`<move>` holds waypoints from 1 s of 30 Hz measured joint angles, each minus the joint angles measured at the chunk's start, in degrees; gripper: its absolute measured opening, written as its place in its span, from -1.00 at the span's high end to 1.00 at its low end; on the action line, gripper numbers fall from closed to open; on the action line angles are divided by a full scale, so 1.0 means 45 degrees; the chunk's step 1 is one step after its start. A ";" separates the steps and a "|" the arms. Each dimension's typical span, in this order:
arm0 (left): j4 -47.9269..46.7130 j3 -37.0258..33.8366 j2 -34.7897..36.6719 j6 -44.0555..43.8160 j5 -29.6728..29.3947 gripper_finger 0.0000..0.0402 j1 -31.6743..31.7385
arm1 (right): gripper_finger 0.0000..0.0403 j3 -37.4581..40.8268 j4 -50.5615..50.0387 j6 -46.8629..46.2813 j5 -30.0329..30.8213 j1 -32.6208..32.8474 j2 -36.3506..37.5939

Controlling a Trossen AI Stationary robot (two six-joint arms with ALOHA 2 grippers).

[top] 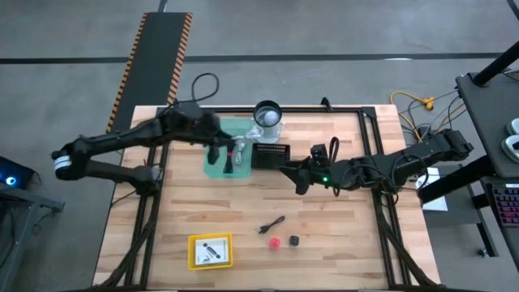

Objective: Pick and place items into bin
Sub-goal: Put the white charger cable into the green bin

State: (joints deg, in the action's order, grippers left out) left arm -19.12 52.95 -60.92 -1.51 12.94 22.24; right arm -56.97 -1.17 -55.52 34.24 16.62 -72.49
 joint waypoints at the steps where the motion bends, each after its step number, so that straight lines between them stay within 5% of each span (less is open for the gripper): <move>1: -0.0475 0.0000 0.0324 0.0735 -0.0651 0.97 0.0000 | -0.01 0.0000 0.0004 0.0063 0.0000 -0.0004 0.0000; 7: -0.2083 -0.0206 0.1186 0.5221 -0.4225 0.97 0.0054 | -0.01 0.0000 -0.0107 0.0429 0.0005 -0.0021 0.0000; 14: -0.2151 -0.1497 0.0638 0.6847 -0.4447 0.97 0.0408 | -0.01 0.0000 -0.0141 0.0404 0.0015 -0.0029 0.0000; 19: -0.0366 -0.2414 -0.0385 0.7072 -0.4893 0.96 0.0976 | -0.01 0.0000 -0.0141 0.0372 0.0015 -0.0029 0.0000; 30: 0.0819 -0.2183 -0.2857 0.7902 -0.5476 0.96 0.1753 | -0.01 0.0000 -0.0088 0.0333 -0.0015 -0.0024 -0.0005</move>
State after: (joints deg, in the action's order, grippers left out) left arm -15.43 43.13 -73.78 34.05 -11.71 30.13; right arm -56.97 -1.56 -54.02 34.17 16.51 -72.51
